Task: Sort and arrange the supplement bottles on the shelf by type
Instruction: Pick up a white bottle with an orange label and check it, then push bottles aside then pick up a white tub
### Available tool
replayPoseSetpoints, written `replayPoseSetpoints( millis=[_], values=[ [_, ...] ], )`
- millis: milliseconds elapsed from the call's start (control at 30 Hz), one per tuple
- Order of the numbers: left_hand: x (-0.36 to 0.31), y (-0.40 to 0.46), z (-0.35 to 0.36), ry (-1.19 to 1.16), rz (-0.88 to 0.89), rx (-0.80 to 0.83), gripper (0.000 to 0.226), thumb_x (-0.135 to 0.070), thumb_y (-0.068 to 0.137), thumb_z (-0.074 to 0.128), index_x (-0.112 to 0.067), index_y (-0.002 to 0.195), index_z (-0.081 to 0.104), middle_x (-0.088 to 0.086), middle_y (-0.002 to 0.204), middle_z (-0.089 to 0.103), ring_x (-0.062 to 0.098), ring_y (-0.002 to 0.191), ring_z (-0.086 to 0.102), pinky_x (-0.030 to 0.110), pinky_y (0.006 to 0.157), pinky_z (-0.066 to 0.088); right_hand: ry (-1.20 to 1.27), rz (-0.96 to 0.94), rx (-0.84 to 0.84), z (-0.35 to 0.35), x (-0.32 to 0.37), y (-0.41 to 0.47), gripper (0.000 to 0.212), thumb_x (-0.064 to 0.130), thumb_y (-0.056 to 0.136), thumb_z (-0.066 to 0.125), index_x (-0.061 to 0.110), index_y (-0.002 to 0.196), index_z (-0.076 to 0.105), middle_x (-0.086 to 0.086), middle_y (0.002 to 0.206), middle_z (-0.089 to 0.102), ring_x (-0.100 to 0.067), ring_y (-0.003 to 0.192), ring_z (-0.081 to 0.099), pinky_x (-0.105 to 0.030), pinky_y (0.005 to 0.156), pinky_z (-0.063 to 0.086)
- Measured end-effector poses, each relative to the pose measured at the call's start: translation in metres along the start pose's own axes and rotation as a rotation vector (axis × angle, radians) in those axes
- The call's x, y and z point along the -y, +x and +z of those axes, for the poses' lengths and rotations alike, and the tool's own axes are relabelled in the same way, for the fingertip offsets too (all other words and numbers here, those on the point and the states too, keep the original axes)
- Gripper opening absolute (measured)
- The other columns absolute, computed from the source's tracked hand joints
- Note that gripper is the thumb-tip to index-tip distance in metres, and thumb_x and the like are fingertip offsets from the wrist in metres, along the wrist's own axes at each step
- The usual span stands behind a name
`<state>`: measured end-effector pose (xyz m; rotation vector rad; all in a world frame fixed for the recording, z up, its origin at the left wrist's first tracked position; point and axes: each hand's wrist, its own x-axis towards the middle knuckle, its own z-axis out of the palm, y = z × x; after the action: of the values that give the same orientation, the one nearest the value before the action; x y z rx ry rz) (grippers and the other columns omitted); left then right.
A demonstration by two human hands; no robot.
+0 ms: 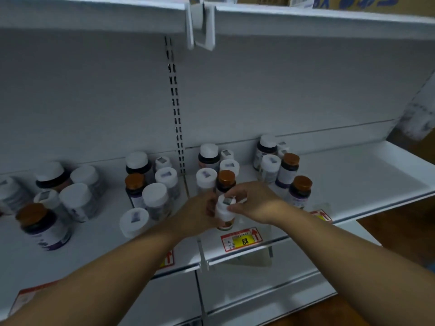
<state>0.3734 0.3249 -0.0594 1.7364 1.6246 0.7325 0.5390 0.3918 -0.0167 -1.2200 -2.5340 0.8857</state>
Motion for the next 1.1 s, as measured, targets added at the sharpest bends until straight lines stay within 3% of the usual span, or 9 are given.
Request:
replayPoseSetpoints(
  millis=[100,233,433,567,667,767,867,967,1100],
  values=[
    [0.001,-0.002,0.005,0.030,-0.034,-0.028,0.030,-0.038,0.070,0.075,-0.048,0.084,0.051,-0.026,0.087,0.059,-0.019,0.083,0.054,0.003,0.070,0.039,-0.042,-0.035,0.039,-0.003,-0.004,0.001,0.033,0.033,0.080,0.069,0.025,0.111,0.064,0.001,0.113,0.066,-0.014,0.100,0.060,-0.028,0.088,0.048],
    [-0.007,-0.003,0.012,0.045,-0.052,-0.054,0.026,-0.043,0.068,0.073,-0.056,0.077,0.053,-0.031,0.080,0.058,-0.025,0.080,0.051,0.001,0.063,0.039,-0.146,-0.077,0.094,-0.011,-0.006,0.000,0.032,0.037,0.080,0.067,0.028,0.111,0.061,0.003,0.114,0.064,-0.015,0.099,0.058,-0.027,0.084,0.047],
    [-0.017,-0.011,0.017,0.091,-0.183,-0.093,0.031,-0.041,0.070,0.073,-0.043,0.092,0.052,-0.014,0.101,0.062,0.009,0.096,0.060,0.023,0.084,0.047,-0.236,-0.187,0.082,-0.008,-0.014,-0.005,0.033,0.040,0.086,0.057,0.026,0.116,0.056,-0.002,0.118,0.061,-0.019,0.100,0.057,-0.026,0.077,0.042],
    [-0.032,-0.028,0.010,0.245,-0.297,-0.224,0.044,-0.040,0.079,0.065,-0.033,0.120,0.050,-0.007,0.123,0.058,0.009,0.103,0.054,0.020,0.082,0.038,-0.404,-0.400,-0.038,-0.011,-0.006,-0.007,0.028,0.043,0.089,0.047,0.022,0.100,0.061,0.000,0.102,0.061,-0.021,0.092,0.057,-0.028,0.064,0.034],
    [-0.050,-0.048,-0.025,0.468,-0.237,-0.355,0.035,-0.043,0.085,0.052,-0.031,0.117,0.050,0.000,0.118,0.061,0.020,0.104,0.058,0.023,0.077,0.037,-0.432,-0.574,-0.169,-0.020,0.013,-0.003,0.029,0.039,0.089,0.045,0.017,0.092,0.062,-0.005,0.098,0.062,-0.025,0.089,0.057,-0.027,0.060,0.029],
    [-0.059,-0.074,-0.073,0.657,-0.352,-0.357,0.046,-0.051,0.083,0.044,-0.035,0.126,0.041,0.002,0.128,0.056,0.027,0.106,0.055,0.029,0.080,0.040,-0.452,-0.639,-0.060,-0.018,0.041,0.003,0.040,0.042,0.089,0.046,0.016,0.118,0.056,-0.008,0.122,0.057,-0.028,0.107,0.055,-0.032,0.078,0.046],
    [-0.051,-0.104,-0.113,0.735,-0.492,-0.318,0.069,-0.060,0.087,0.041,-0.035,0.145,0.015,-0.004,0.157,0.017,0.019,0.140,0.026,0.034,0.111,0.026,-0.518,-0.700,0.059,0.001,0.066,0.003,0.062,0.045,0.091,0.044,0.020,0.145,0.026,-0.006,0.154,0.023,-0.024,0.140,0.023,-0.035,0.115,0.021],
    [-0.031,-0.143,-0.137,0.702,-0.559,-0.339,0.074,-0.057,0.089,0.041,-0.029,0.148,0.006,-0.002,0.159,-0.001,0.016,0.145,0.000,0.034,0.116,0.007,-0.545,-0.788,0.087,0.024,0.096,-0.002,0.068,0.047,0.090,0.044,0.019,0.146,0.019,-0.006,0.157,0.011,-0.026,0.143,0.010,-0.039,0.115,0.013],
    [-0.006,-0.199,-0.163,0.731,-0.574,-0.416,0.070,-0.054,0.089,0.043,-0.027,0.147,0.015,0.004,0.158,0.013,0.021,0.144,0.012,0.036,0.114,0.013,-0.560,-0.898,0.068,0.058,0.147,-0.006,0.064,0.047,0.085,0.049,0.017,0.139,0.031,-0.009,0.150,0.024,-0.029,0.137,0.020,-0.039,0.112,0.021]
  ],
)
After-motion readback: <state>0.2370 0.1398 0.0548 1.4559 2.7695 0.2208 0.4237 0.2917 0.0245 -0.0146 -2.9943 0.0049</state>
